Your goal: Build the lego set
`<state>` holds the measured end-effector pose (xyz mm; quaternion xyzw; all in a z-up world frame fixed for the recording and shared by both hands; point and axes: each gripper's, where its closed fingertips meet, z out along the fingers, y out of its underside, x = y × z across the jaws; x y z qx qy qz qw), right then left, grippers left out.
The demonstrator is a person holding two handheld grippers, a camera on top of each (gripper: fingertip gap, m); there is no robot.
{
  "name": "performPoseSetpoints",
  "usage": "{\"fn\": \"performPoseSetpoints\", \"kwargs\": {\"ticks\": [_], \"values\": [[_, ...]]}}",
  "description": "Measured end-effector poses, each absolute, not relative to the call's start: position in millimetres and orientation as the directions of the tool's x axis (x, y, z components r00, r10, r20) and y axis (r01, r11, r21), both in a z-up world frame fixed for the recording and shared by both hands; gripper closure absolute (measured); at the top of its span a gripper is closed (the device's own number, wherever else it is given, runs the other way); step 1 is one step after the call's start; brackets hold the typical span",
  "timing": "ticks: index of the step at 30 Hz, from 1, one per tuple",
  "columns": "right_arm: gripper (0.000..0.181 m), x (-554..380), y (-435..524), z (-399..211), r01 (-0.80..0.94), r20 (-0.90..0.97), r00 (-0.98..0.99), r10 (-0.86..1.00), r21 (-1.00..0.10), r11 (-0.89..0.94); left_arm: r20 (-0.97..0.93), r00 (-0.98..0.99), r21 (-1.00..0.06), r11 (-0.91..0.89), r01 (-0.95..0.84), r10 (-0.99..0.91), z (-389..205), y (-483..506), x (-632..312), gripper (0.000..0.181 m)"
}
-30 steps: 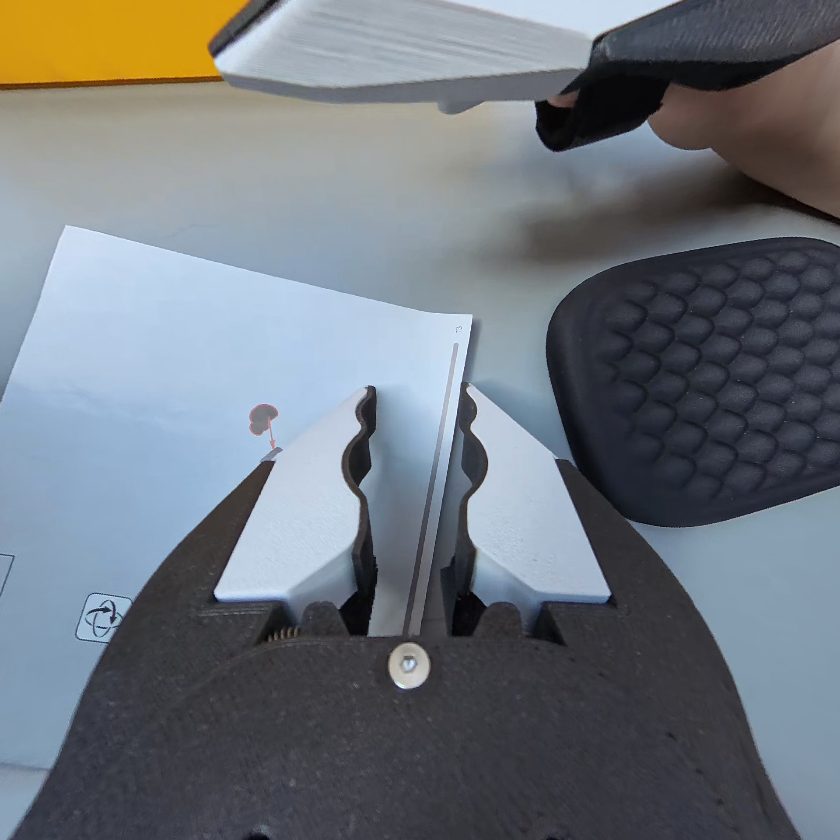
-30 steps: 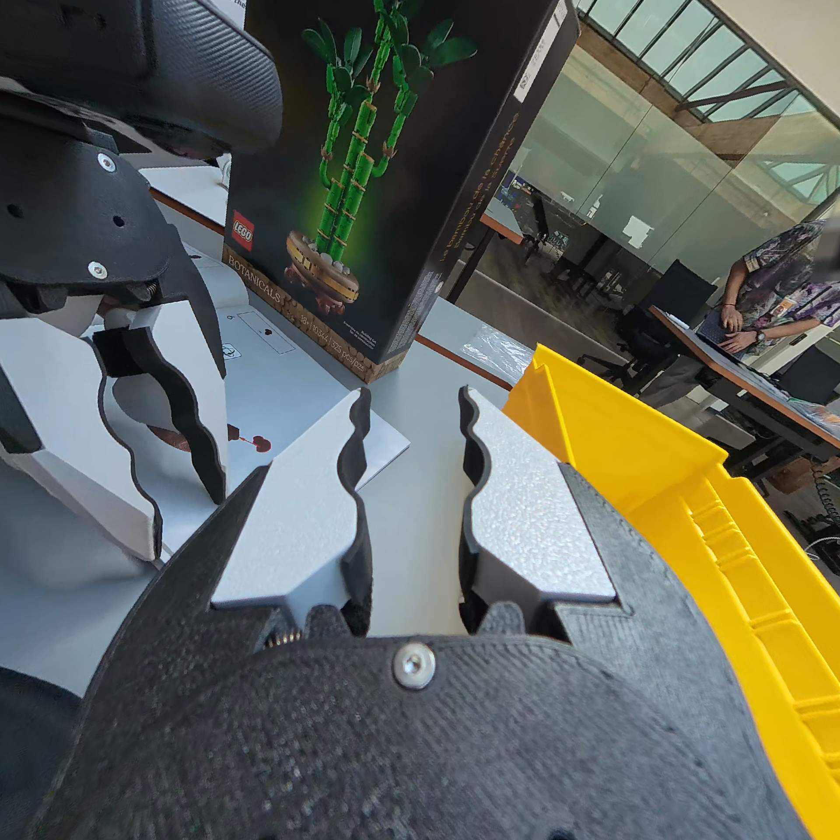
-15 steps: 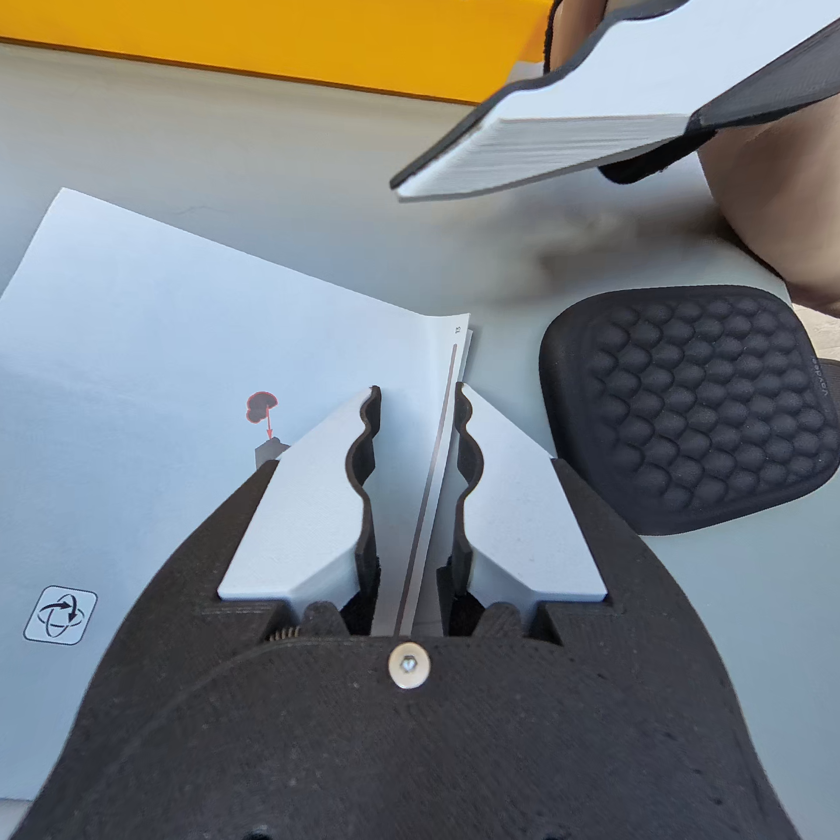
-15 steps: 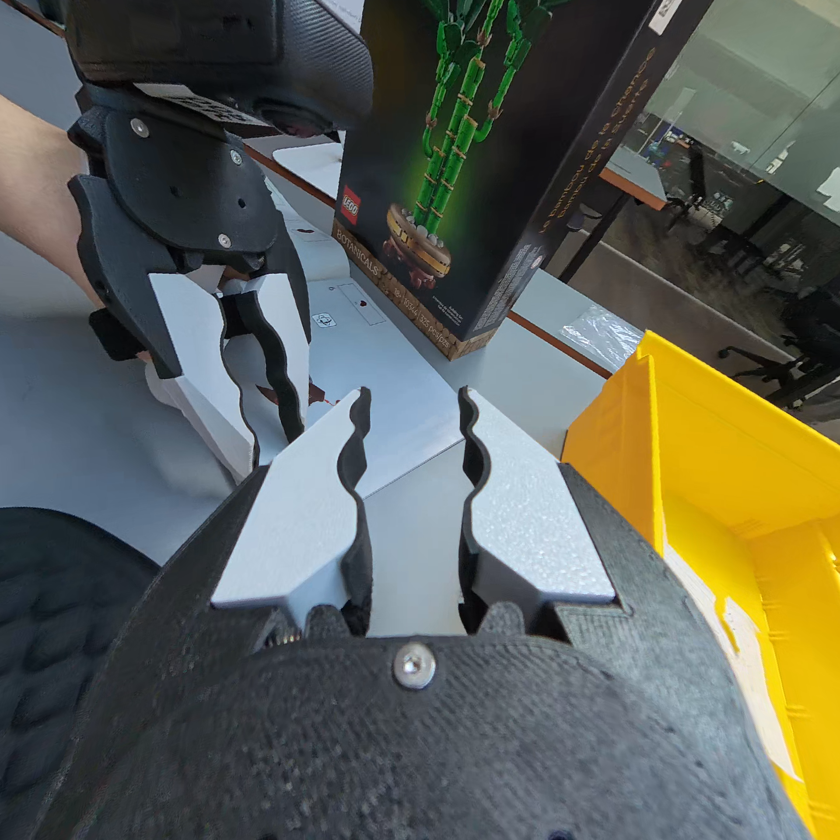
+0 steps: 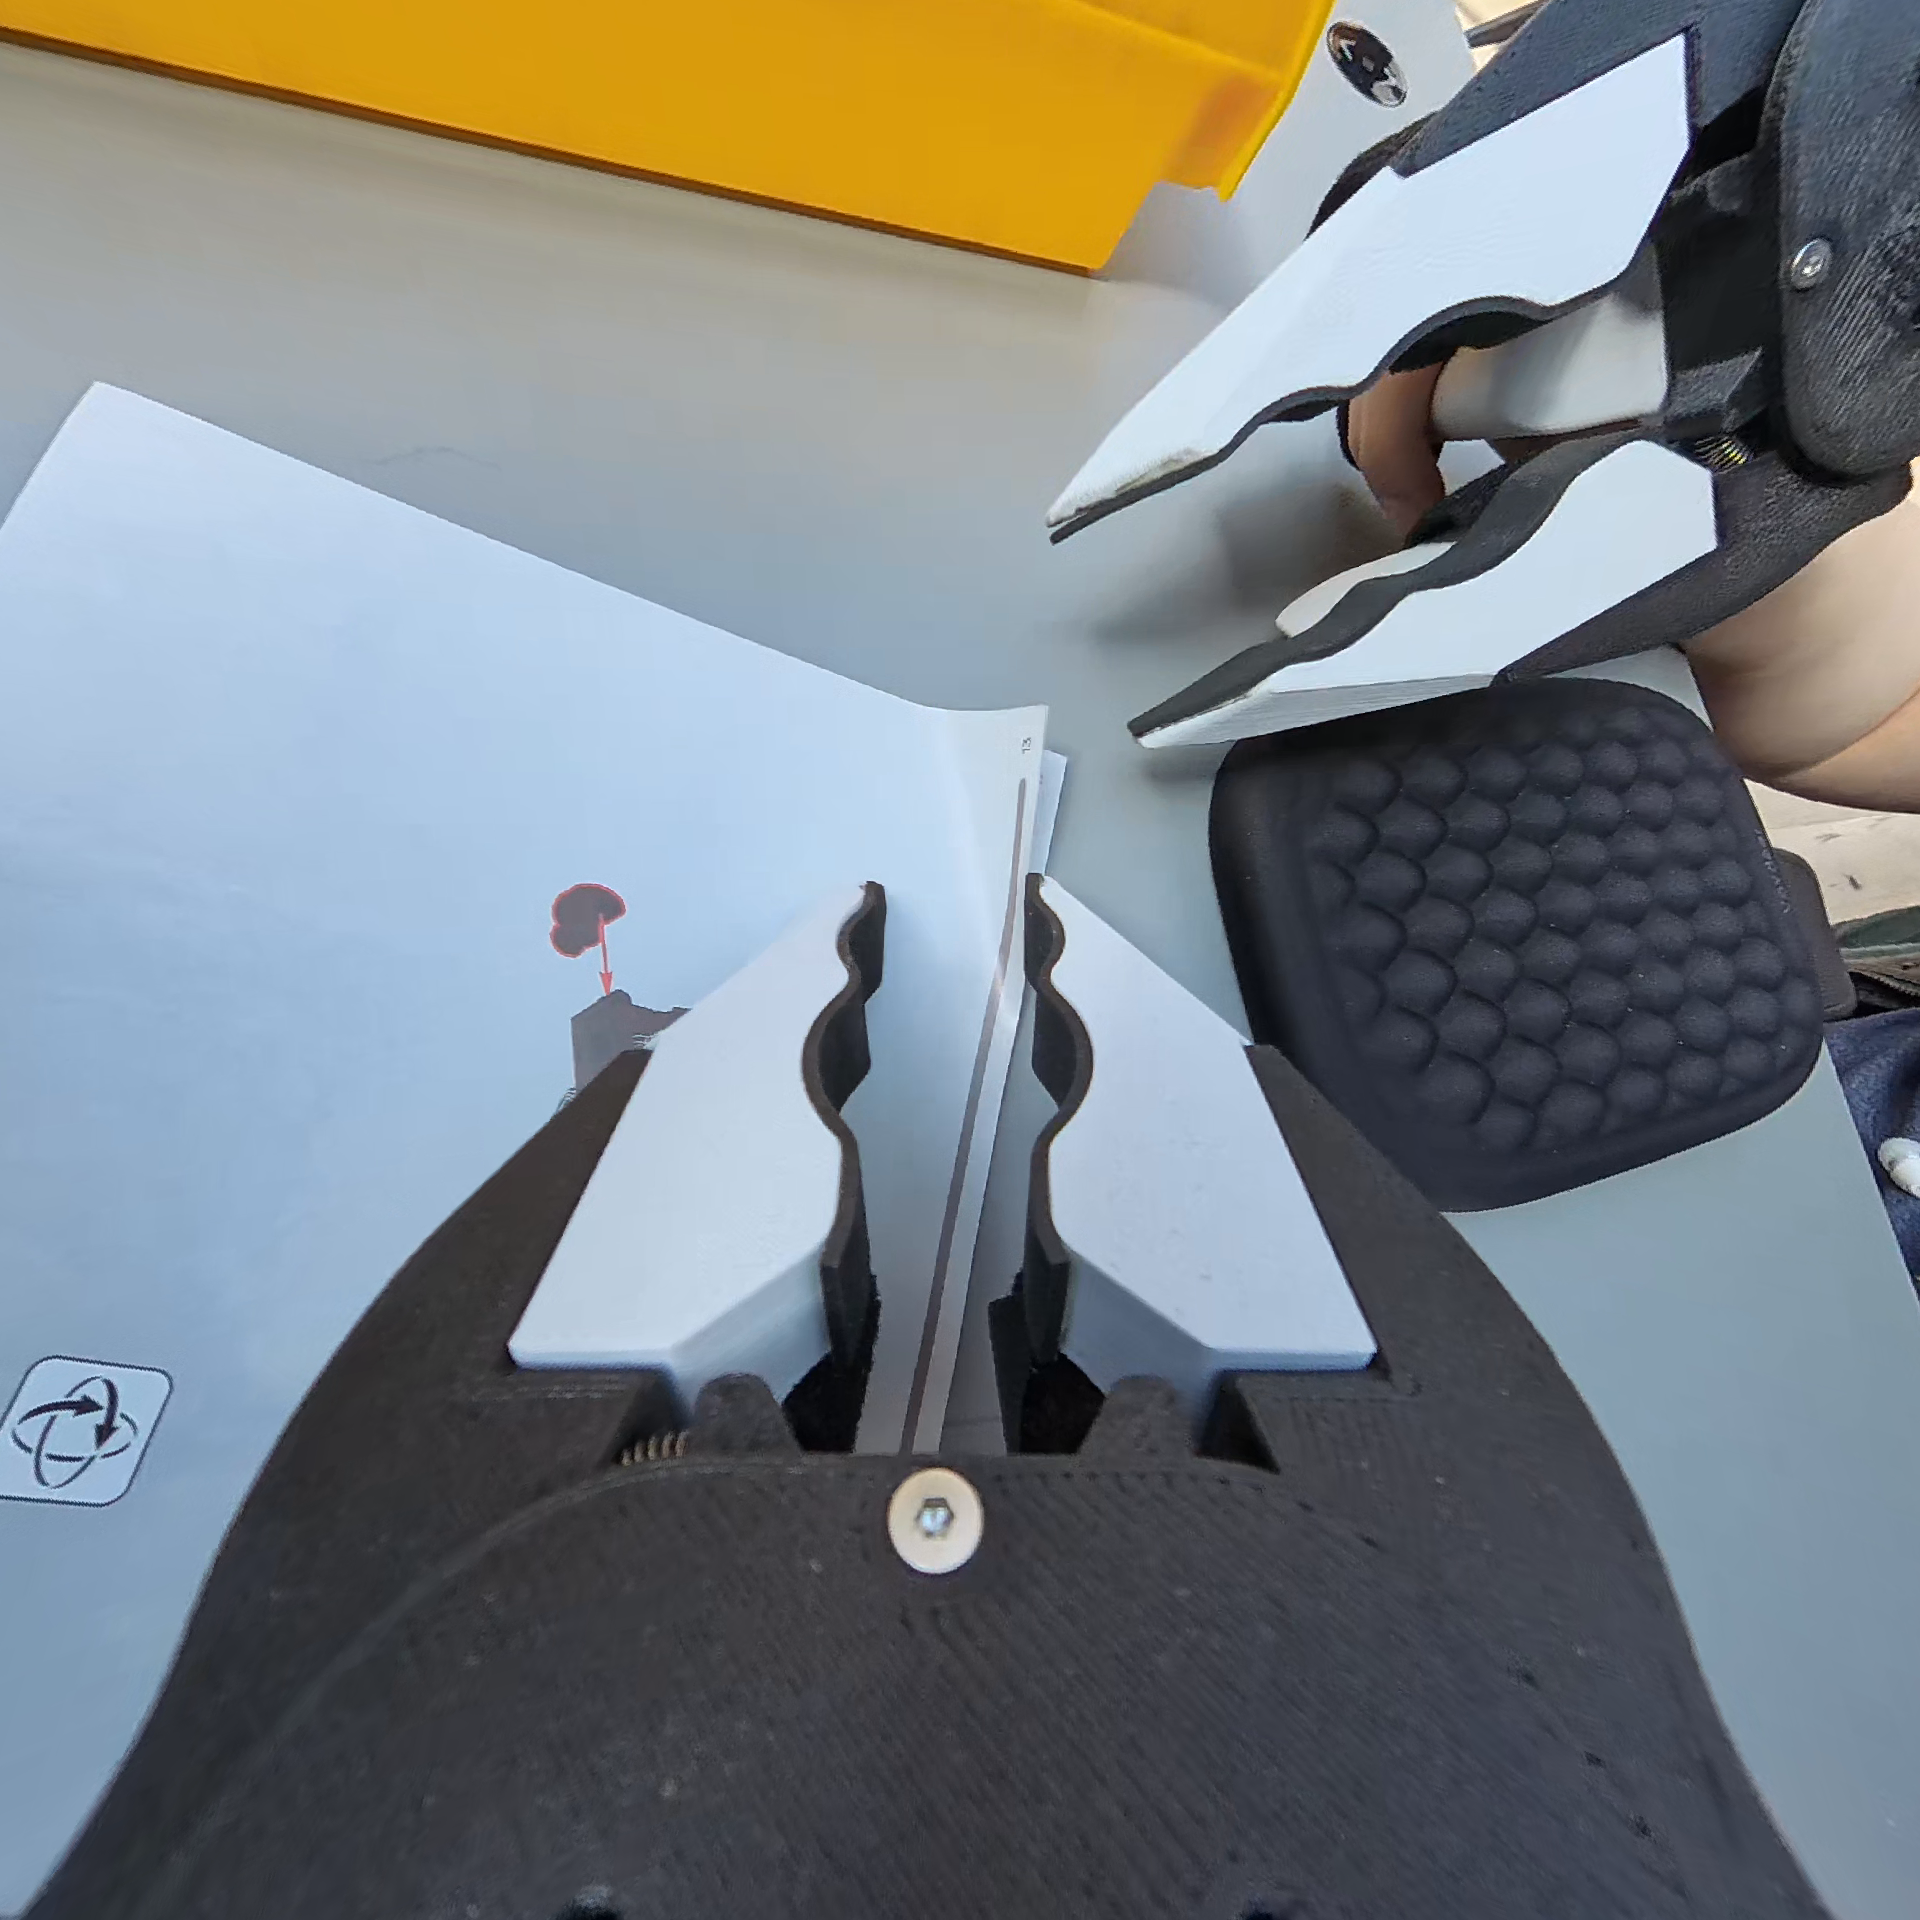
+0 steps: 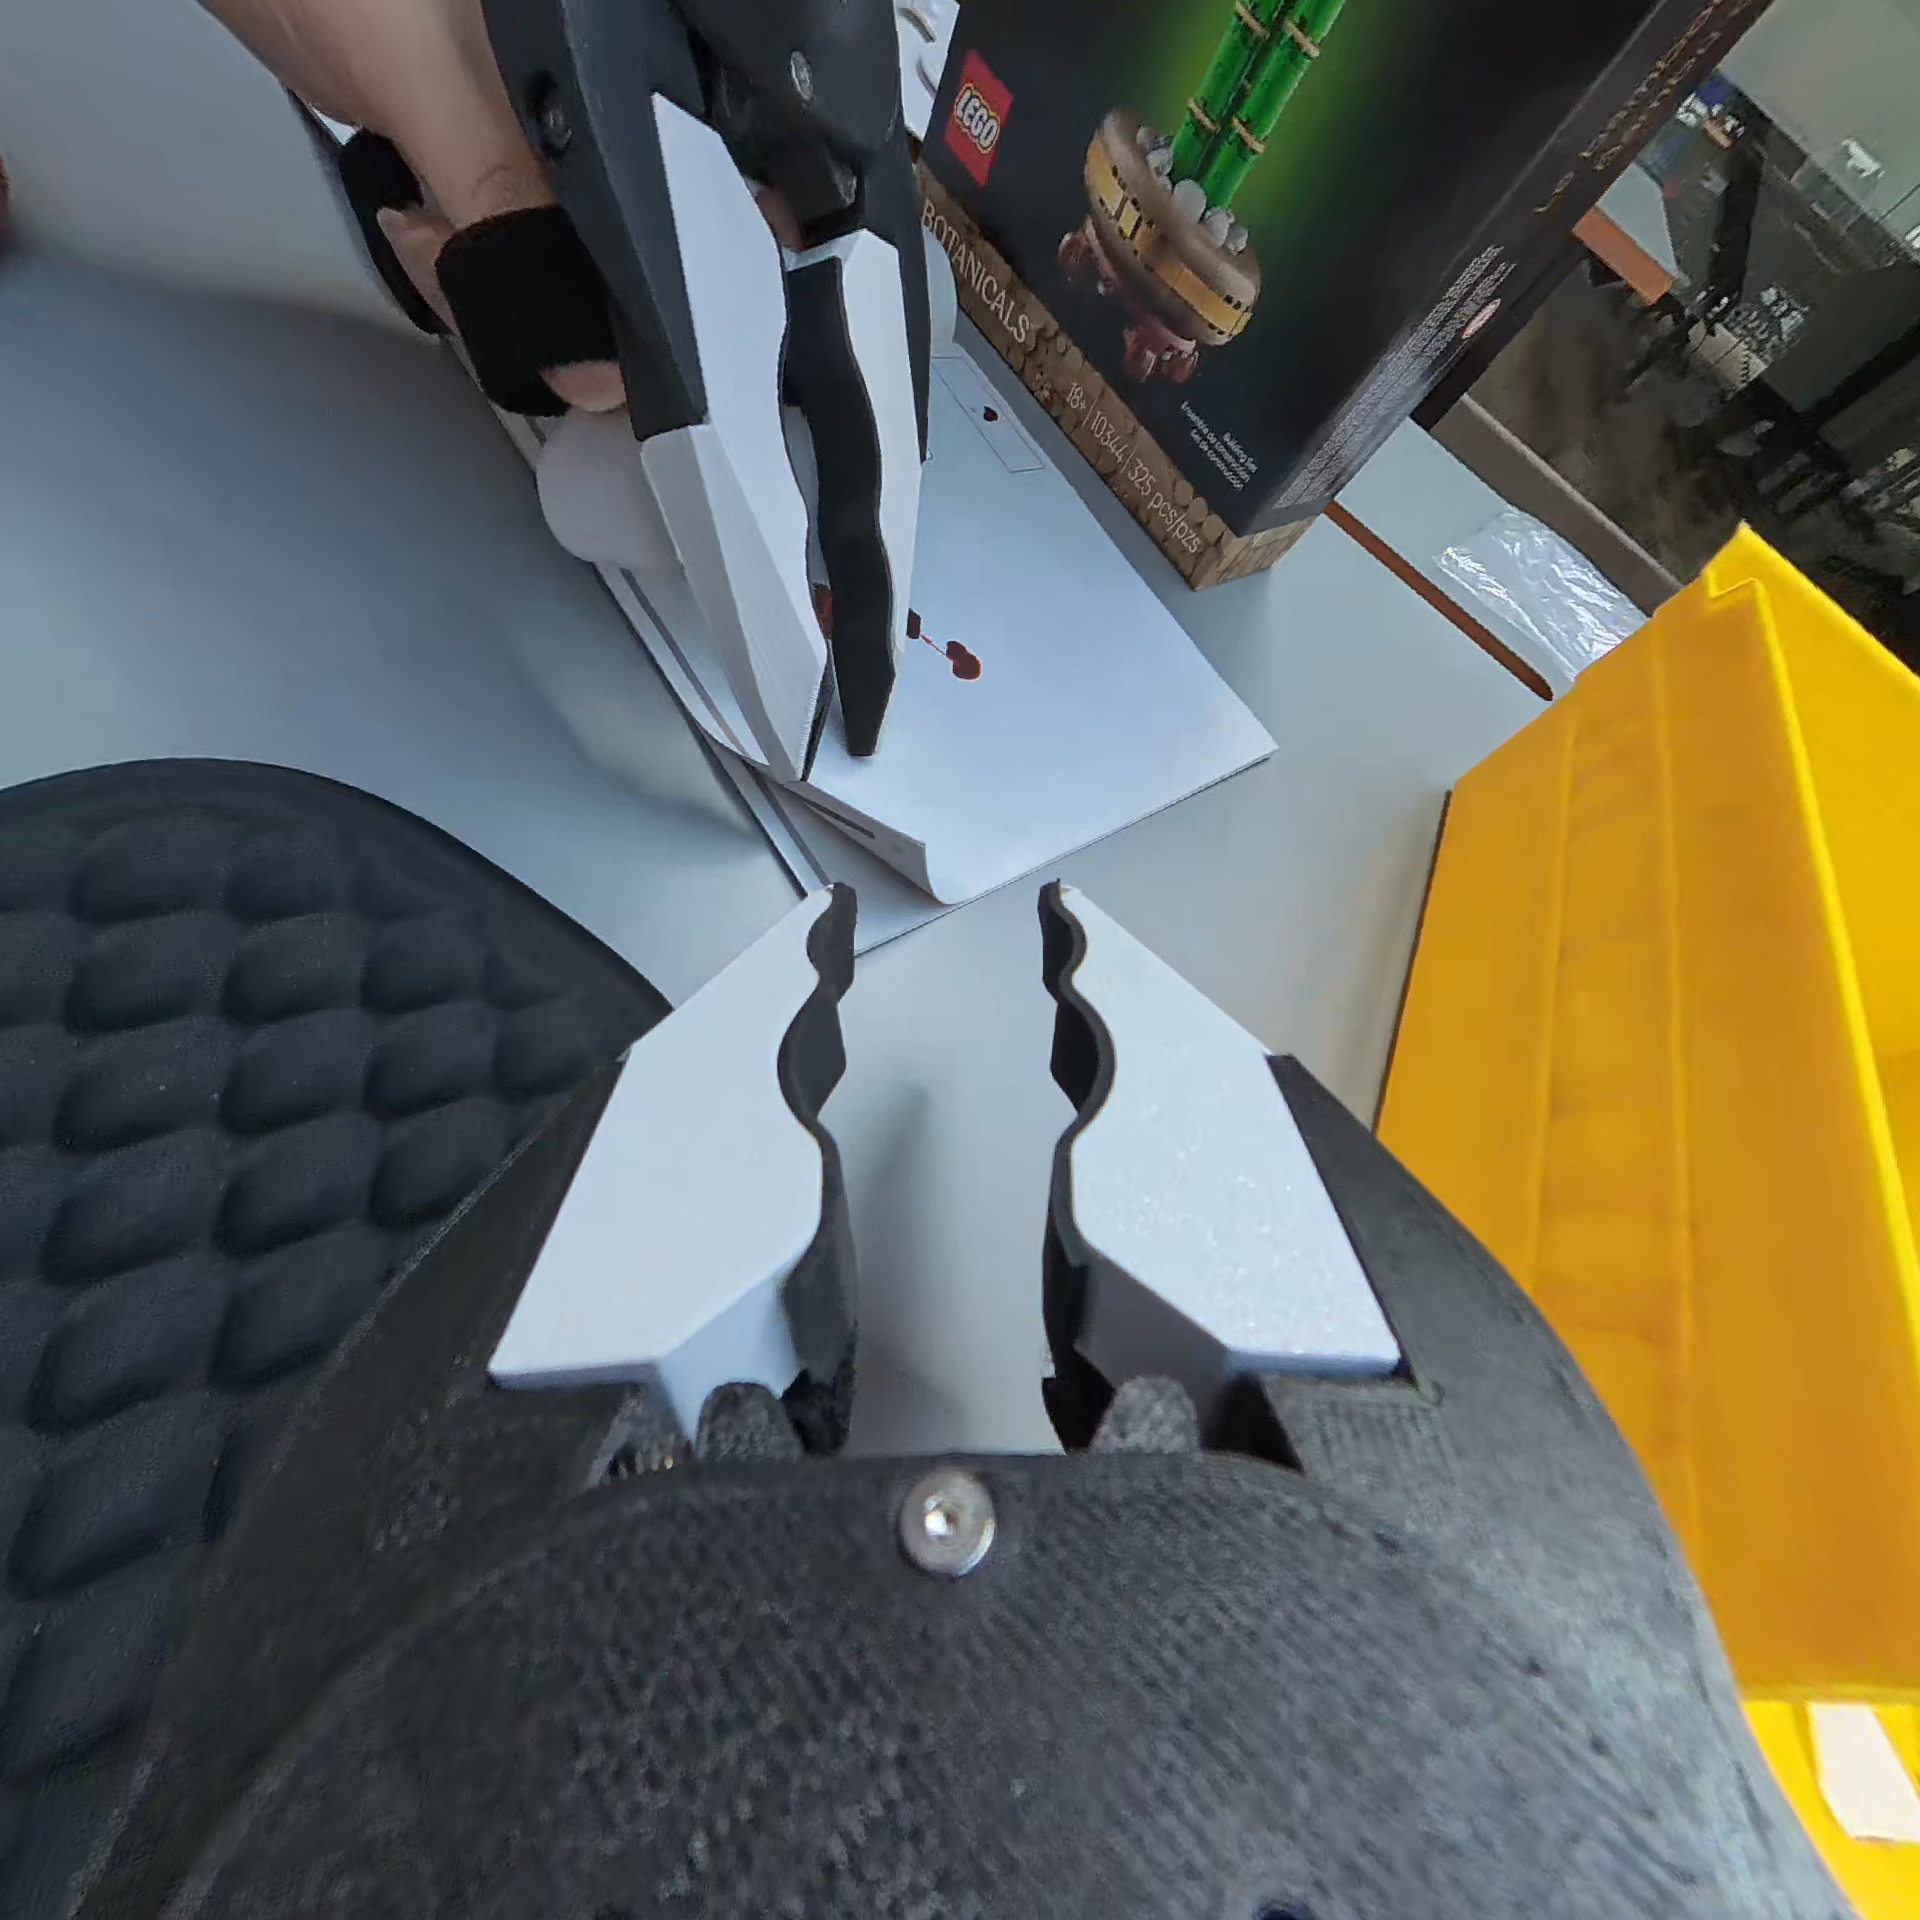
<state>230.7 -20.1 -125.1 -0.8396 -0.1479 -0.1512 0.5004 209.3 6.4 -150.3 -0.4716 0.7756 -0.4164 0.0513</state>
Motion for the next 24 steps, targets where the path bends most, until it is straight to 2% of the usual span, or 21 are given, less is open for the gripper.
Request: {"fn": "performPoseSetpoints", "kwargs": {"ticks": [3,19,24], "values": [[0.145,230.7,-15.3,-135.1,0.369,0.361,0.926,0.114,-0.794,-0.483,0.329,-0.555,-0.7,0.198,-0.687,-0.764,-149.9,6.2,209.0,0.156],[0.154,233.0,-5.9,-135.0,0.436,0.448,0.889,0.097,-0.763,-0.477,0.387,-0.554,-0.691,0.166,-0.704,-0.737,-146.5,2.6,210.0,0.147],[0.154,233.3,-5.3,-134.5,0.445,0.459,0.883,0.095,-0.76,-0.474,0.367,-0.549,-0.723,0.141,-0.677,-0.751,-135.8,-3.7,220.4,0.145]]}}
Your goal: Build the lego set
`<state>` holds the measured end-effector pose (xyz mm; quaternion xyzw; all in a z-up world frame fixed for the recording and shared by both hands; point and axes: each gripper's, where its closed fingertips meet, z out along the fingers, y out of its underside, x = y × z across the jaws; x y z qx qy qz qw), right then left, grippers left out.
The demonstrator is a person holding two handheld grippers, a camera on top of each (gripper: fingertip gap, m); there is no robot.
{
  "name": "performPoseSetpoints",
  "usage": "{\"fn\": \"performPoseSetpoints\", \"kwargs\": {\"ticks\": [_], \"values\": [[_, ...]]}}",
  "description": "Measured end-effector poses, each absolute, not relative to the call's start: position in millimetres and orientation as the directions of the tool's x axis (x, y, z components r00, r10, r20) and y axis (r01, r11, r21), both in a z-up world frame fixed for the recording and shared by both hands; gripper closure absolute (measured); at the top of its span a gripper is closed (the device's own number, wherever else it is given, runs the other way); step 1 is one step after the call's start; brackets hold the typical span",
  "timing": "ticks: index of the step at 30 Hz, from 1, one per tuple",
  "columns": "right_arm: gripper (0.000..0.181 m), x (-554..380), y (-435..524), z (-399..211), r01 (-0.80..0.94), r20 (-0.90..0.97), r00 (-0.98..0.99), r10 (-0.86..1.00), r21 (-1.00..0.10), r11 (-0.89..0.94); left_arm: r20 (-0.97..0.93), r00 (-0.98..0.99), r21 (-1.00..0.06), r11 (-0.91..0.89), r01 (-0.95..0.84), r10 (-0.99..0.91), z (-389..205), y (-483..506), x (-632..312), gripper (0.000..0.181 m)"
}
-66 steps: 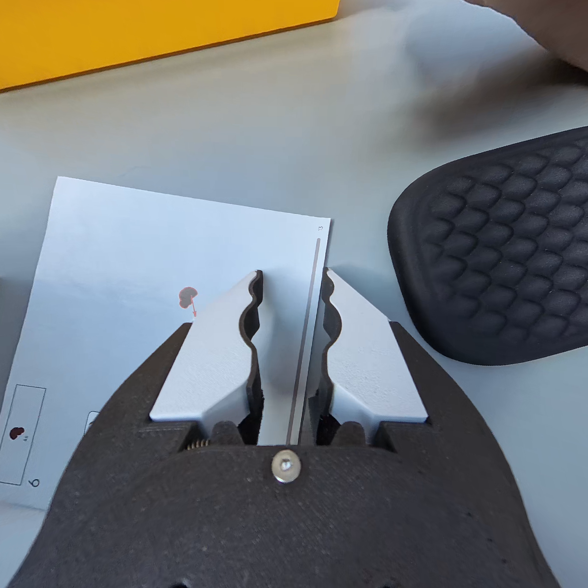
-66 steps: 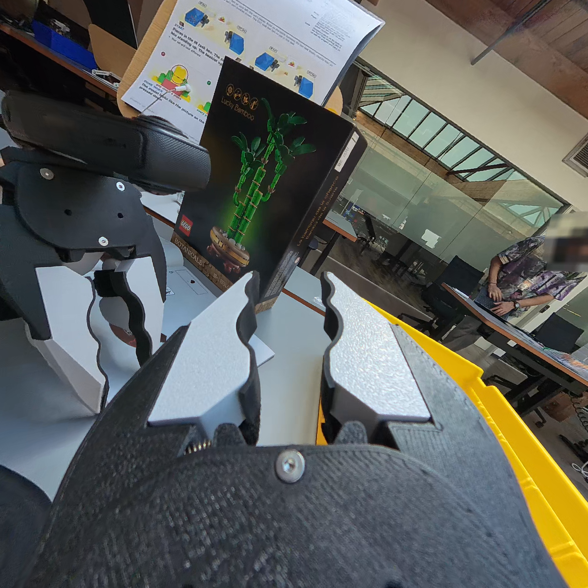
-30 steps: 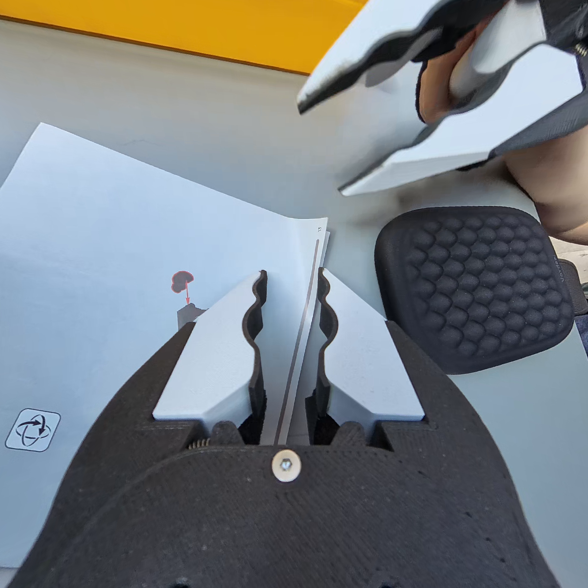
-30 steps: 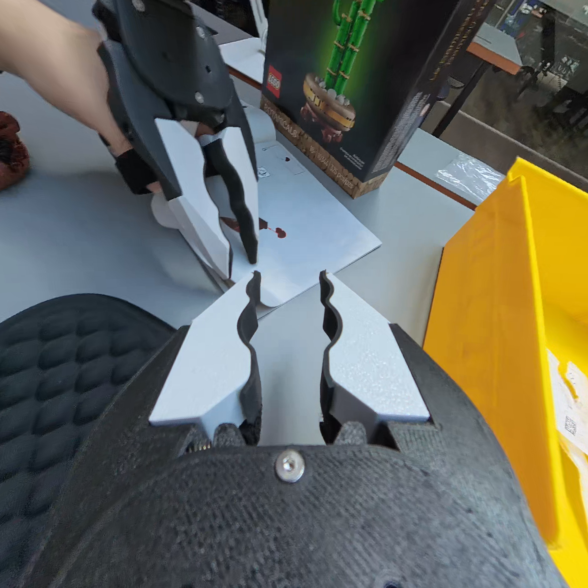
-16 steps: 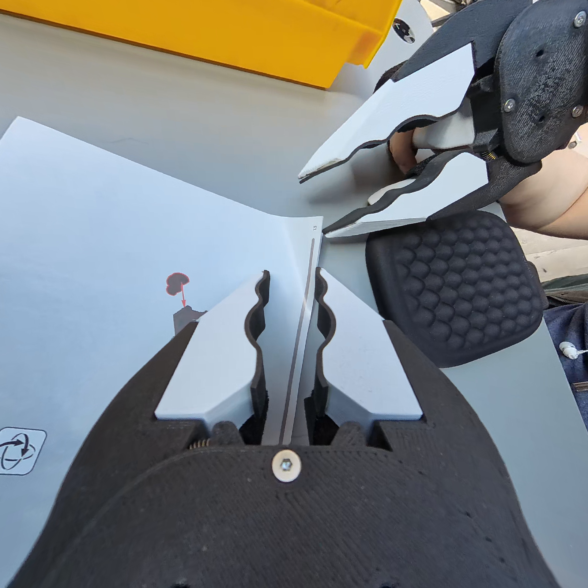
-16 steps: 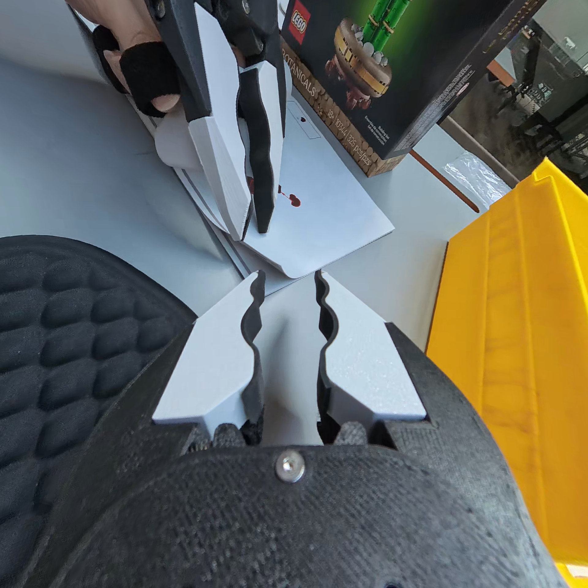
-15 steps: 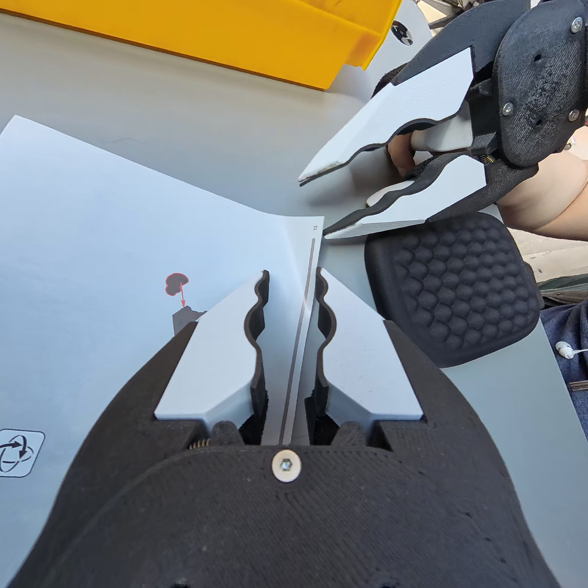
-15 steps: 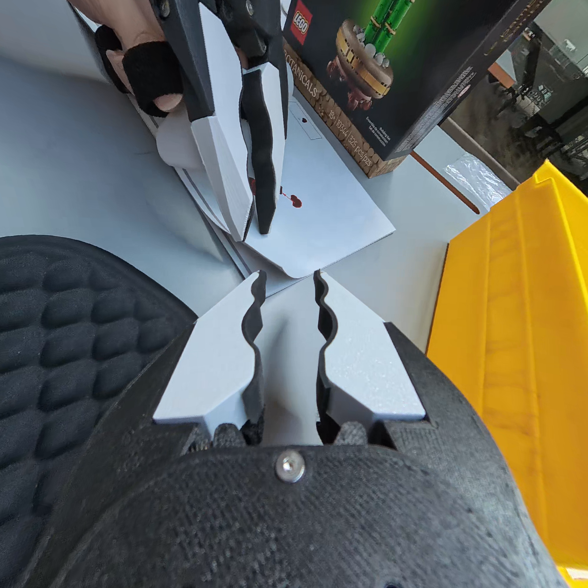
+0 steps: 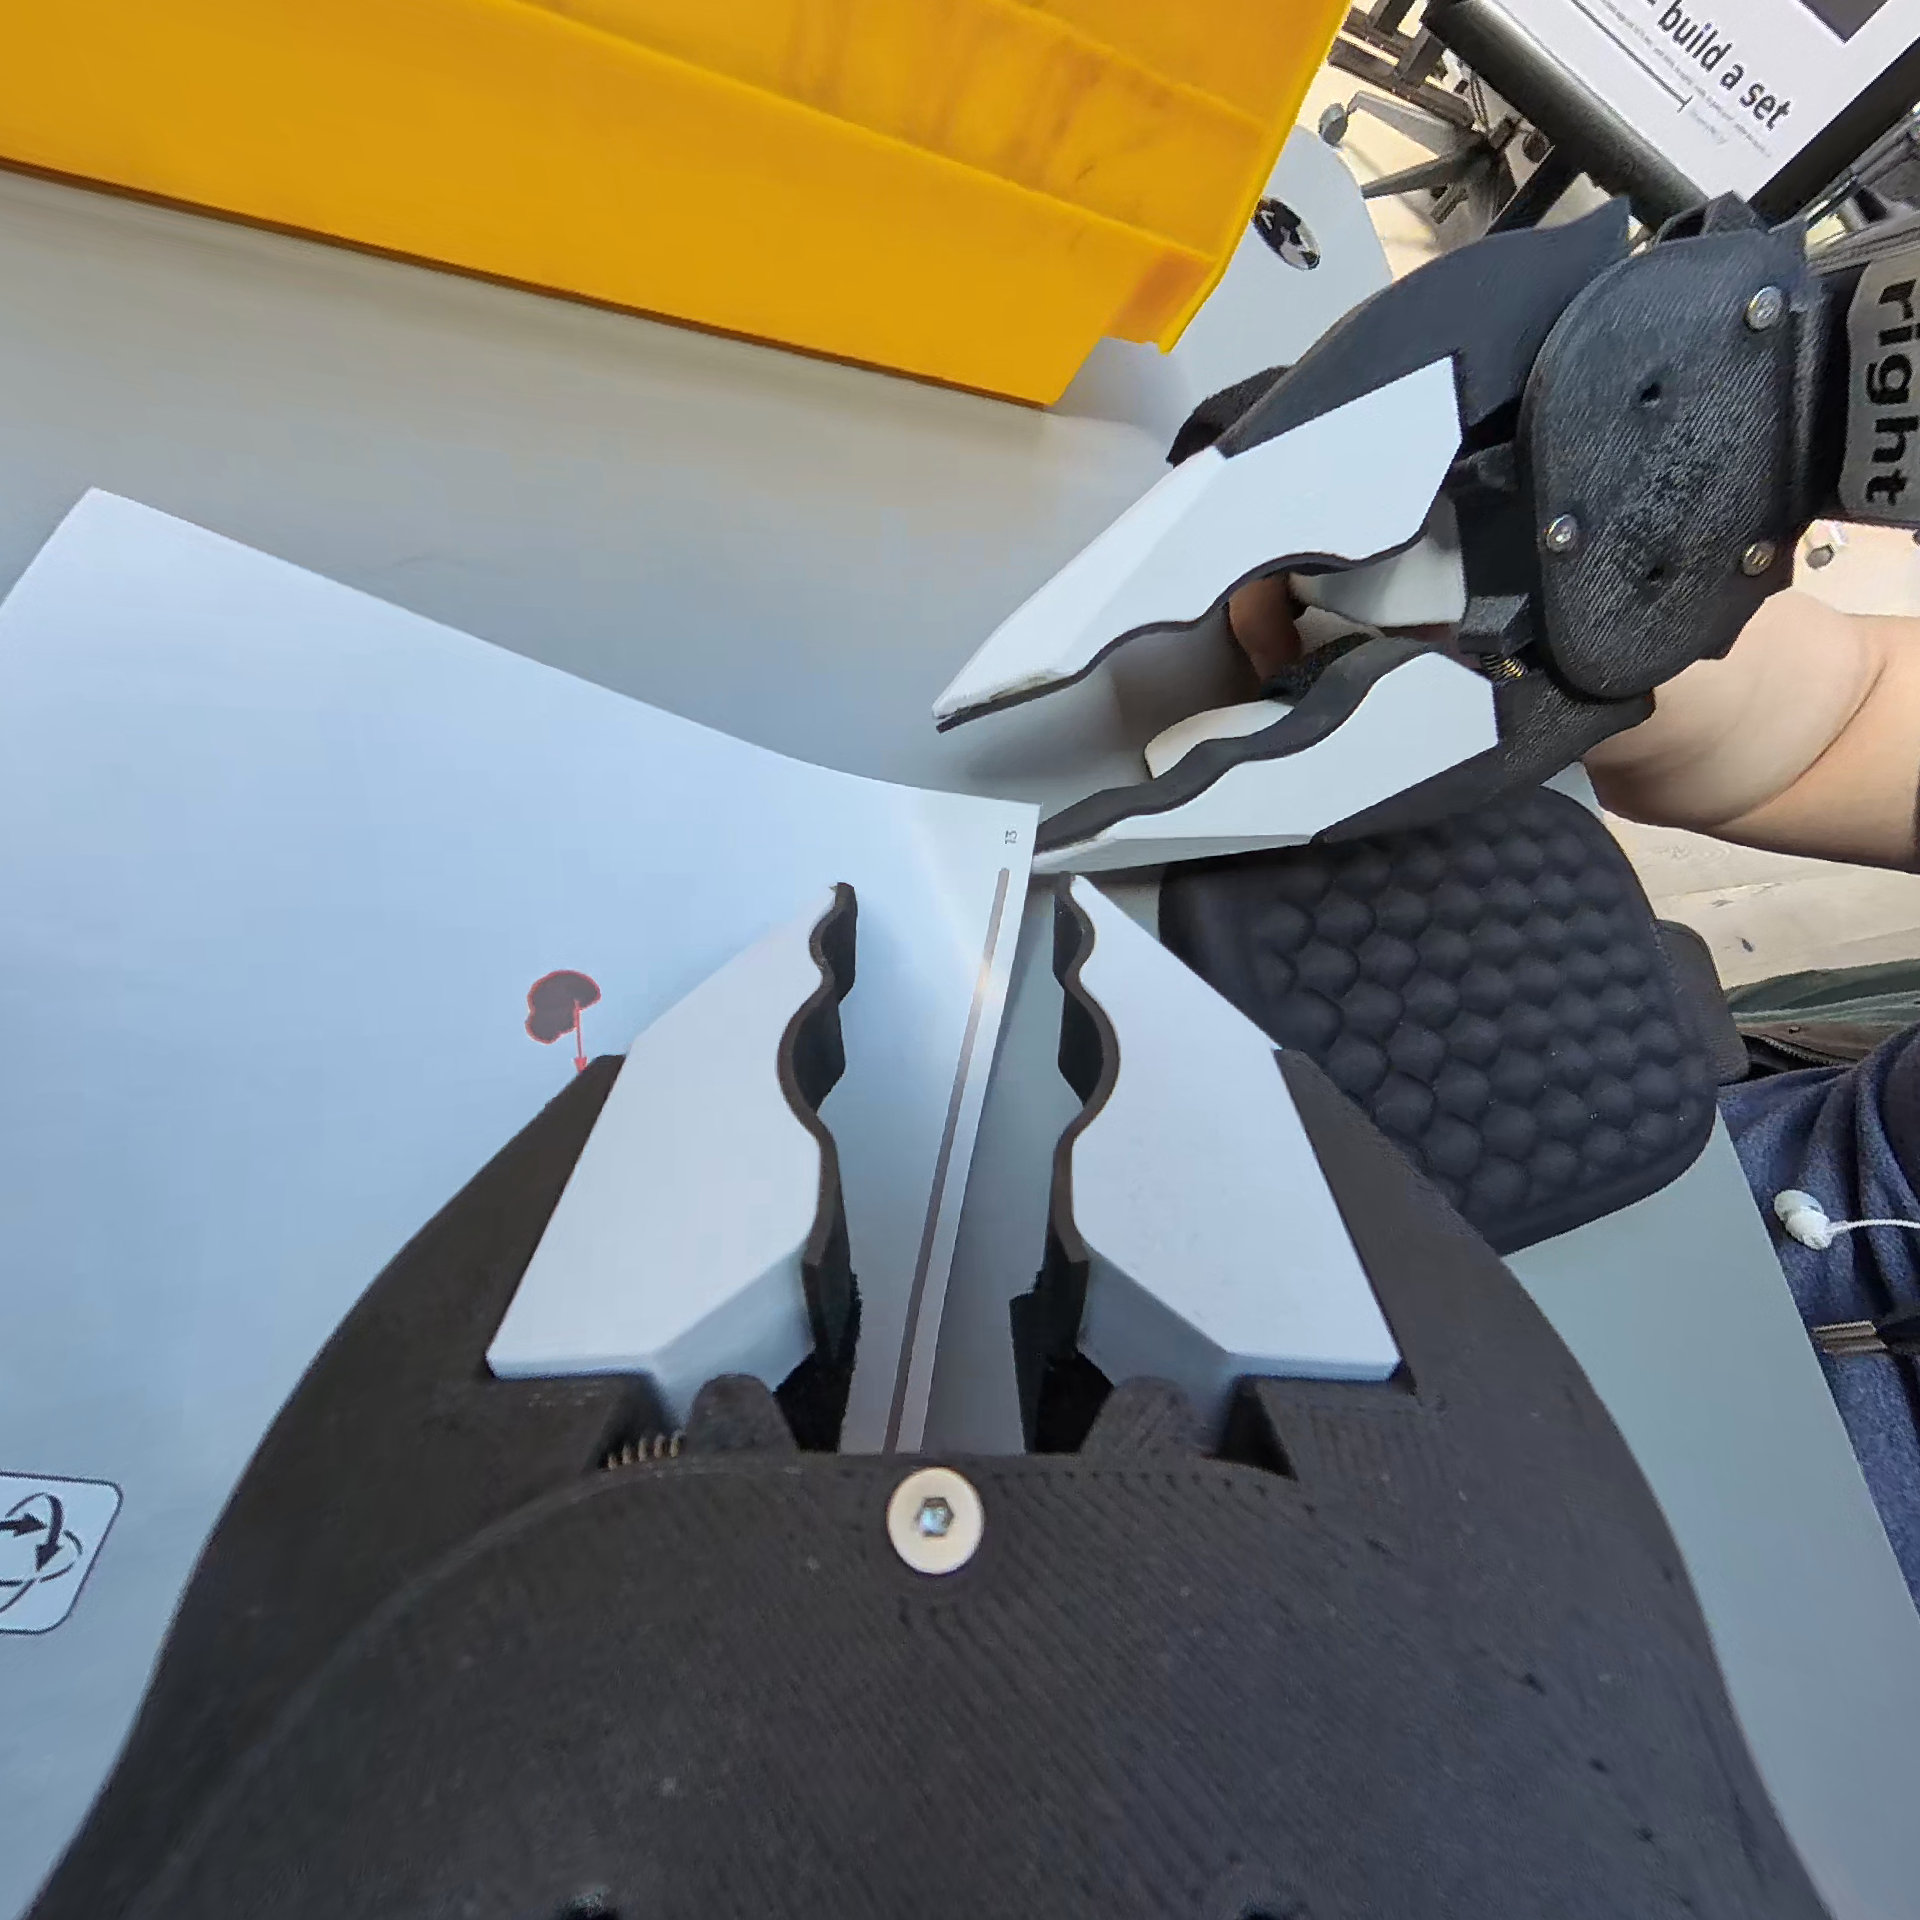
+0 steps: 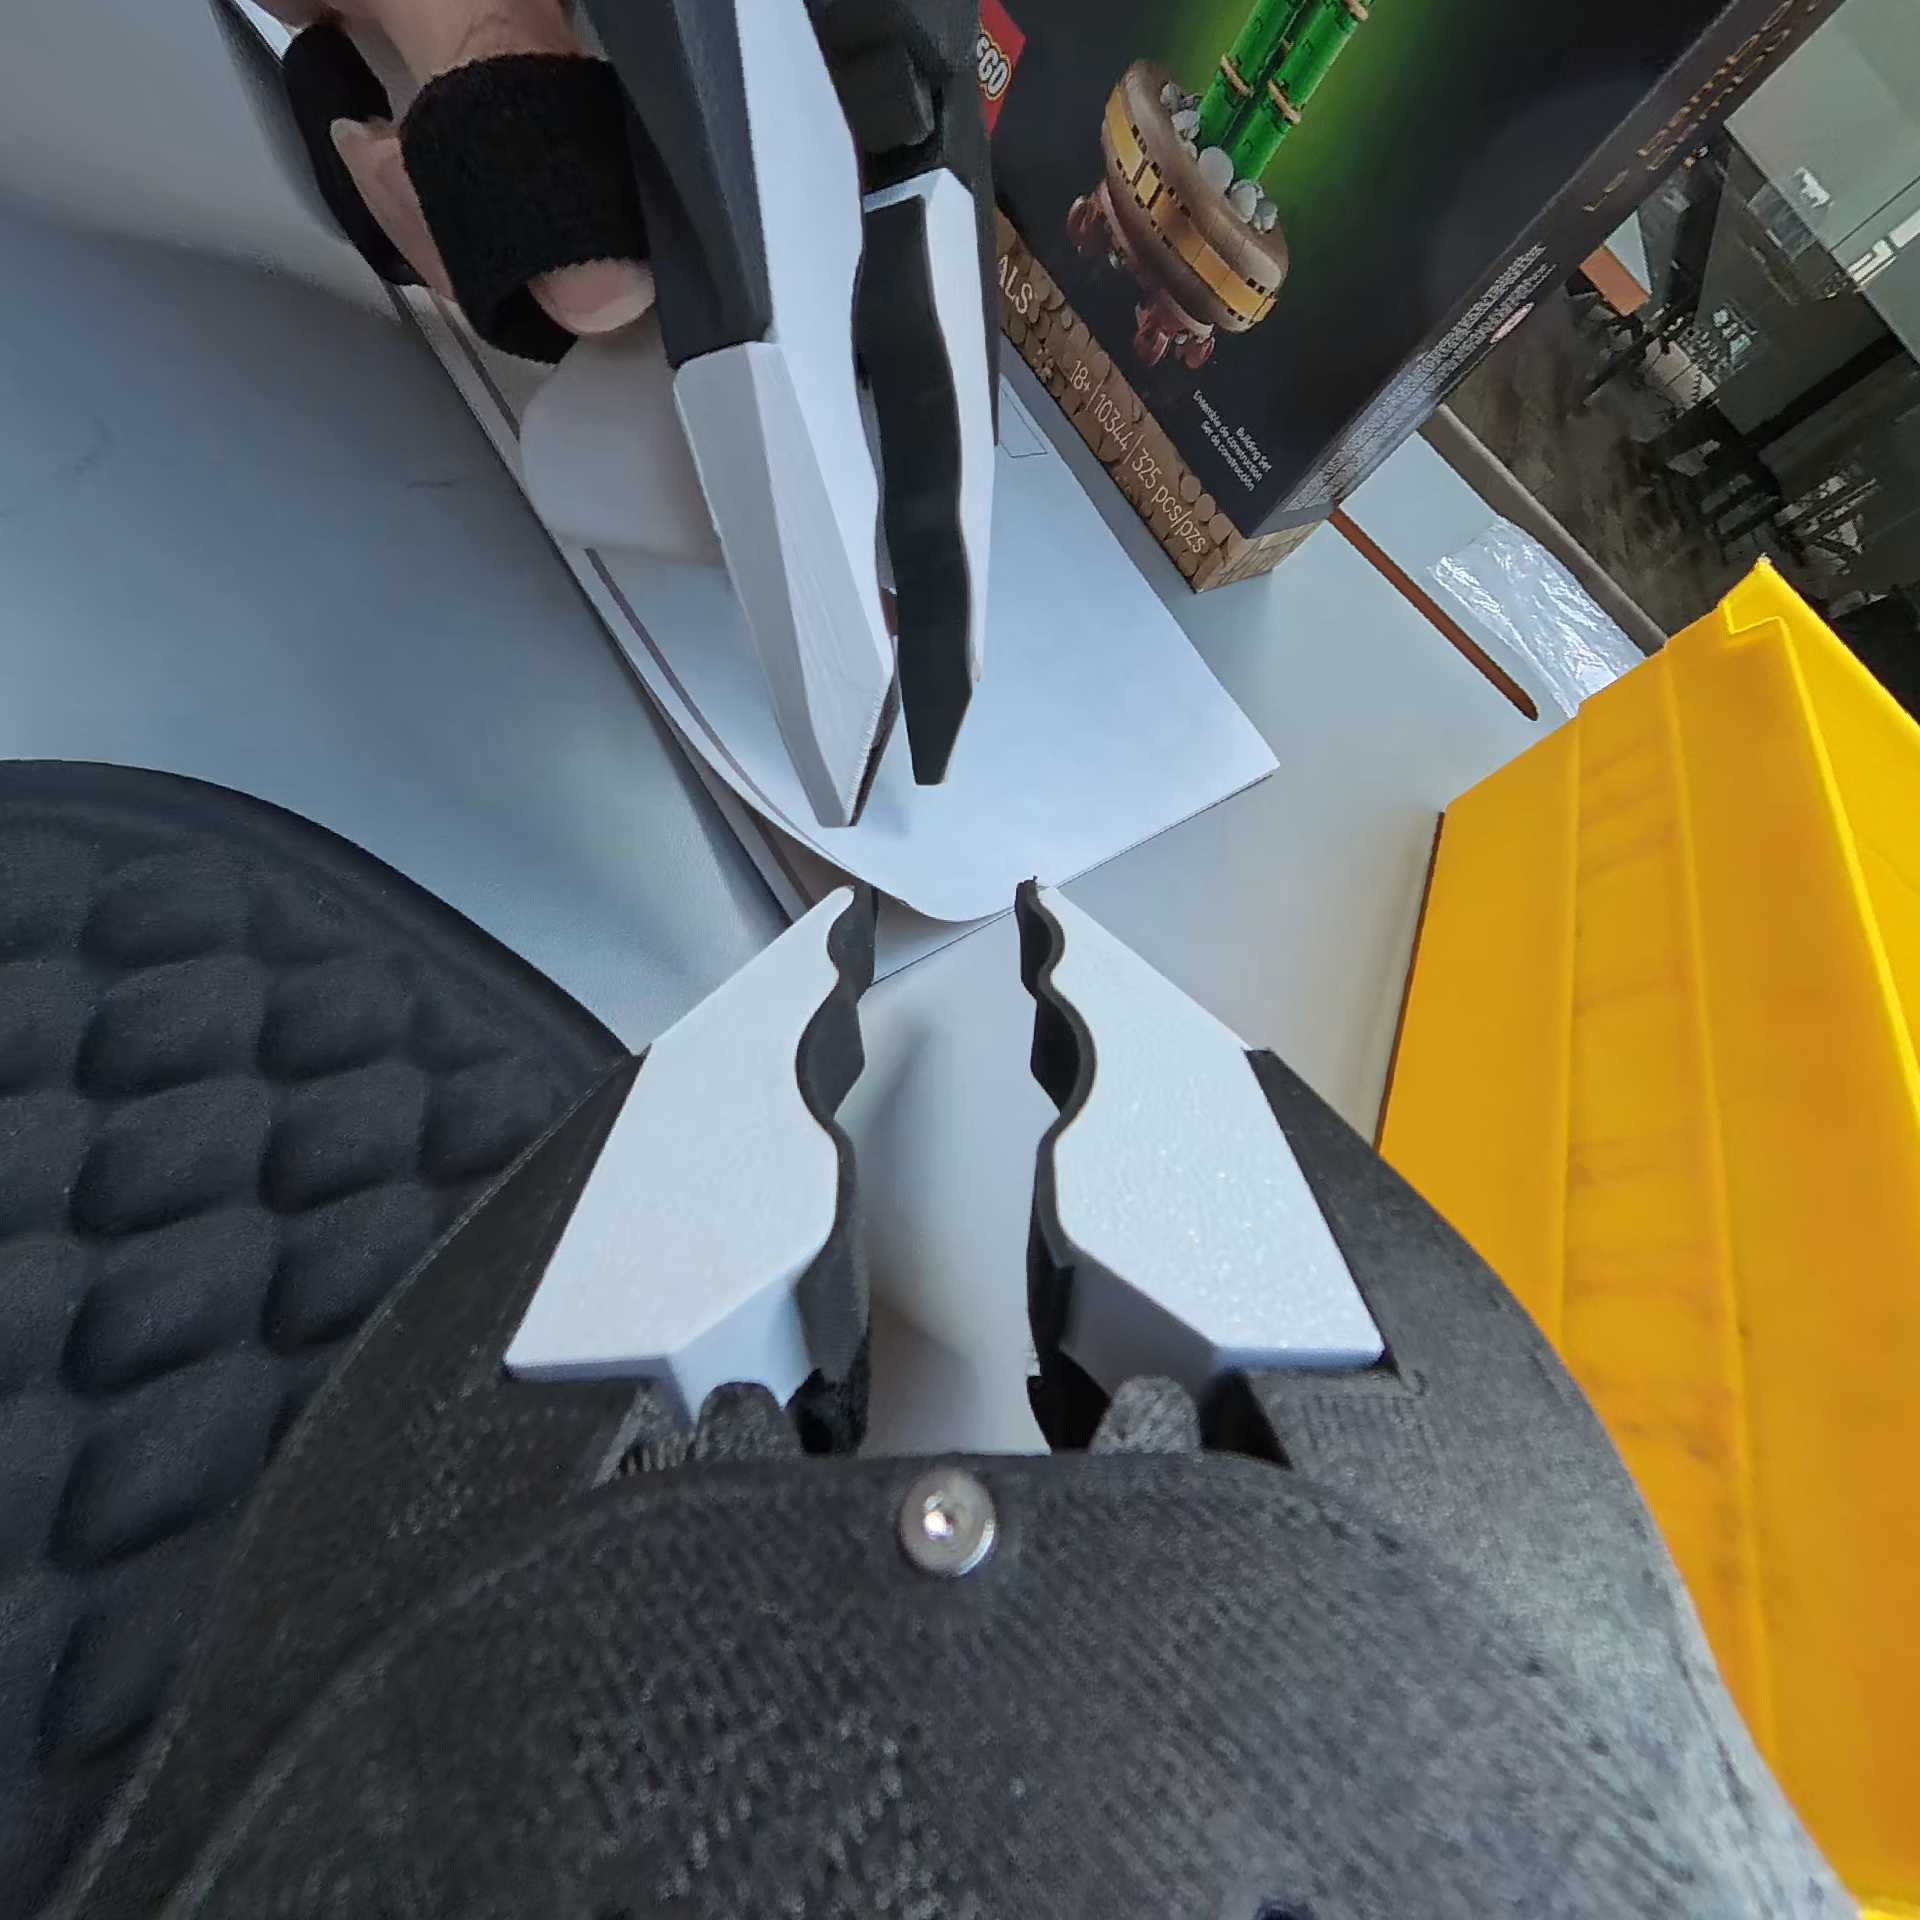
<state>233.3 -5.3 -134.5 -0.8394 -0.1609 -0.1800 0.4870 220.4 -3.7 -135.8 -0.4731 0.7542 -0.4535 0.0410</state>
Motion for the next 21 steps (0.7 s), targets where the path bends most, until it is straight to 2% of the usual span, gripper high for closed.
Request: {"fn": "performPoseSetpoints", "kwargs": {"ticks": [7,14,21], "values": [[0.153,234.0,-5.4,-134.1,0.444,0.458,0.884,0.092,-0.762,-0.471,0.343,-0.583,-0.707,0.206,-0.677,-0.737,-137.5,-13.1,225.6,0.146],[0.154,234.1,-5.3,-133.3,0.446,0.461,0.883,0.091,-0.764,-0.466,0.324,-0.583,-0.712,0.214,-0.669,-0.745,-141.3,-8.1,226.4,0.156],[0.154,234.0,-5.2,-133.5,0.447,0.461,0.883,0.091,-0.764,-0.466,0.324,-0.615,-0.73,0.224,-0.646,-0.719,-138.1,-12.3,221.3,0.155]]}}
